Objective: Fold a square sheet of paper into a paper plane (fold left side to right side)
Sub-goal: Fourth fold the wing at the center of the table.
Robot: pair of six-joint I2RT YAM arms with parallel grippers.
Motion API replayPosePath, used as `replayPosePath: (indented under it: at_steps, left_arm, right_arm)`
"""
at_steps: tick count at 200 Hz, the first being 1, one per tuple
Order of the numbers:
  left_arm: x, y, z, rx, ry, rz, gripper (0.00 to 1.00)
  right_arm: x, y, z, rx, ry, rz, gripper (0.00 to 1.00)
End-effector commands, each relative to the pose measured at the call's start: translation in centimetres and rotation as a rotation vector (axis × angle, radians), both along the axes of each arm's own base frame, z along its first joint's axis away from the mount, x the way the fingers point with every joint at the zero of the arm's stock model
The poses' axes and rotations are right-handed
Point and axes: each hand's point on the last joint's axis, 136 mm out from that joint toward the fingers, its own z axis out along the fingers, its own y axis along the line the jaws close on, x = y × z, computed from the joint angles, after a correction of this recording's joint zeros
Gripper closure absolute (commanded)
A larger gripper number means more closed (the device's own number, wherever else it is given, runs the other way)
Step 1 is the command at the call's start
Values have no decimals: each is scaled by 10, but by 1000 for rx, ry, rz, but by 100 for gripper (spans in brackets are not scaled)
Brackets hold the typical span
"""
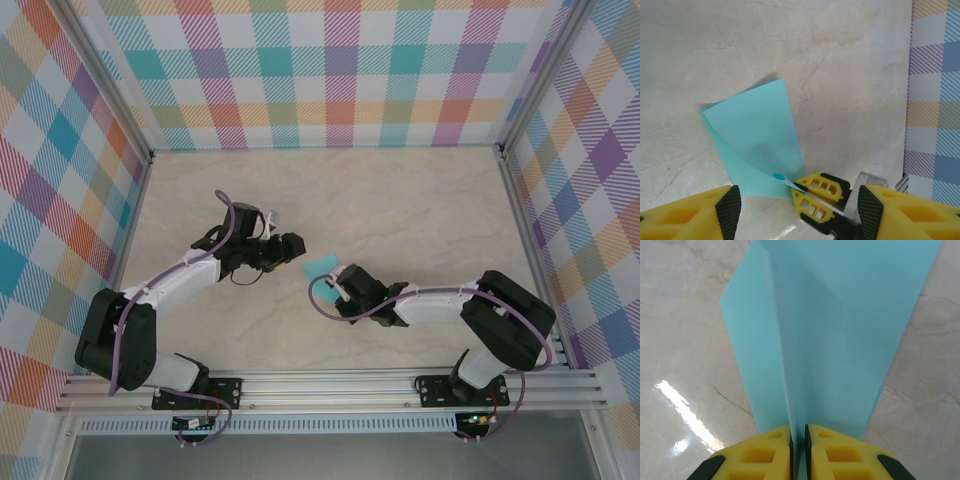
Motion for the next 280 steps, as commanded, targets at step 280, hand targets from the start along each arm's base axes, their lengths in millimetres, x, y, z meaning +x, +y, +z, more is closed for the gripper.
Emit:
replayPosePath:
  at_steps: [280]
  left_arm:
    - [-24,-87,-100,45,191,-194,66]
  right_arm:
    - [-3,-10,-7,407,456,-92,90]
